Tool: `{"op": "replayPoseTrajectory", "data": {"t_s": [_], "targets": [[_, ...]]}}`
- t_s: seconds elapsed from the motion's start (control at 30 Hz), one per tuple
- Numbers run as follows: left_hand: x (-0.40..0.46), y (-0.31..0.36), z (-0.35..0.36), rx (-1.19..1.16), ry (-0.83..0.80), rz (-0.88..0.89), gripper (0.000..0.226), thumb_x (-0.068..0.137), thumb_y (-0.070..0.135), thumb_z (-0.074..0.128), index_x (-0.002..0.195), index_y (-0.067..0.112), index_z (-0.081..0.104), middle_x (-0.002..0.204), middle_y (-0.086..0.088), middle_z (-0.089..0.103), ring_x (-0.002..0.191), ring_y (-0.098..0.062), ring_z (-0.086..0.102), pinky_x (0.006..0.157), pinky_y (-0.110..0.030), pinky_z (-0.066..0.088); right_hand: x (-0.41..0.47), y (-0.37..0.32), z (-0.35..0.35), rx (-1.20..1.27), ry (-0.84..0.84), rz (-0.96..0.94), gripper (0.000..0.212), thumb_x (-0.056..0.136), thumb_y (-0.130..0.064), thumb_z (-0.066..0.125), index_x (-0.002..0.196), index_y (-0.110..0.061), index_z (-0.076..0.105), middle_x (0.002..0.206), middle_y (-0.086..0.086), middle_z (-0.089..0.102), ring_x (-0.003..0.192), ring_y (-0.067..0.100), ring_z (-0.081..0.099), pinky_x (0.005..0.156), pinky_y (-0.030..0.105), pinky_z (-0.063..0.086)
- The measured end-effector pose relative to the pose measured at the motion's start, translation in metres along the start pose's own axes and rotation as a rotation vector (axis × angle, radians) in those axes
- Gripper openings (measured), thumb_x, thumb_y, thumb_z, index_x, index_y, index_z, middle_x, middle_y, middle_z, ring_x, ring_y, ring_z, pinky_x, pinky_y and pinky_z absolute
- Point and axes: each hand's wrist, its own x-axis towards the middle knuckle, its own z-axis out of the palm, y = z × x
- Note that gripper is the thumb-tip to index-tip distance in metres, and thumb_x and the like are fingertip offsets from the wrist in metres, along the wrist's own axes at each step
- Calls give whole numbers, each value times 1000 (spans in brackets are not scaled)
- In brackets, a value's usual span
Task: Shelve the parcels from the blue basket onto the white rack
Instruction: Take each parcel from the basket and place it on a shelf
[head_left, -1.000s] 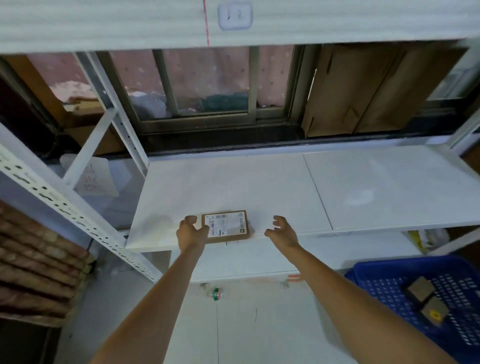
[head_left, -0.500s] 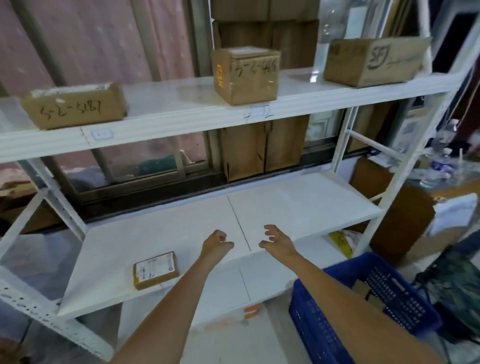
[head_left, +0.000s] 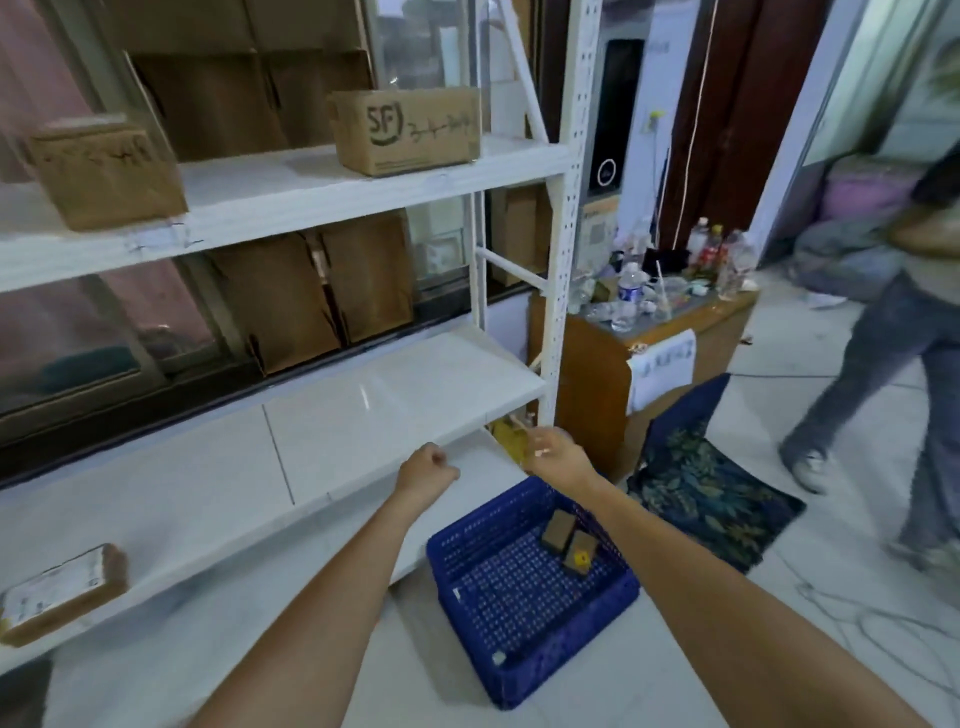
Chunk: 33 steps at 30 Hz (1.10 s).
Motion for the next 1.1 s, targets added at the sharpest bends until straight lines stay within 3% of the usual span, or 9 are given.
{"op": "replayPoseTrajectory", "data": {"t_s": [0.1,0.2,0.33,0.43,0.57,0.67,0.9,1.1], "targets": [[9,25,34,40,-16,7,39,84,18,64,122,8,56,123,-9,59,107,-23,55,90,-29,43,3,28,-39,-31,23,60,43,95,-21,57,135,-8,49,136,11,55,126,29,51,107,38,39],[26,43,64,42,-47,0,38,85,16,62,121,7,55,122,-9,58,107,-23,54,92,-30,42,9,59,-61,17,41,75,53,91,-26,62,140,-14,45,138,5,53,125,25,52,95,30,42],[64,62,109,25,-94,-24,40,85,17,62,124,9,55,125,-8,57,108,-21,54,89,-30,42,34,91,-88,-38,36,109,53,91,-28,61,140,-16,45,137,6,56,124,24,53,95,29,40],[100,80,140,13,-126,-35,42,86,18,62,127,11,54,129,-7,56,116,-22,52,94,-31,42,69,112,-108,-55,30,158,51,90,-27,62,138,-16,48,137,5,56,123,24,53,96,30,43],[146,100,166,-7,-184,-84,43,85,17,62,127,13,53,129,-6,55,107,-18,50,87,-28,38,125,125,-135,-109,1,181,48,91,-27,60,137,-16,48,132,3,58,121,22,53,96,30,42],[179,111,174,20,-196,-98,42,84,16,61,126,12,54,130,-7,55,116,-22,52,94,-30,41,161,130,-148,-128,4,165,46,91,-28,61,134,-16,50,130,2,60,119,22,54,97,31,43],[228,119,197,17,-196,-180,29,86,17,59,114,15,56,125,-6,57,111,-21,52,93,-30,41,234,164,-154,-149,-128,170,49,89,-31,62,135,-17,51,131,4,60,119,22,56,94,27,43],[253,107,209,-4,-119,-313,44,85,17,61,128,11,54,132,-6,54,120,-22,51,98,-28,40,298,181,-152,-169,-306,121,49,90,-24,63,136,-16,50,128,6,59,118,24,55,101,34,45]]}}
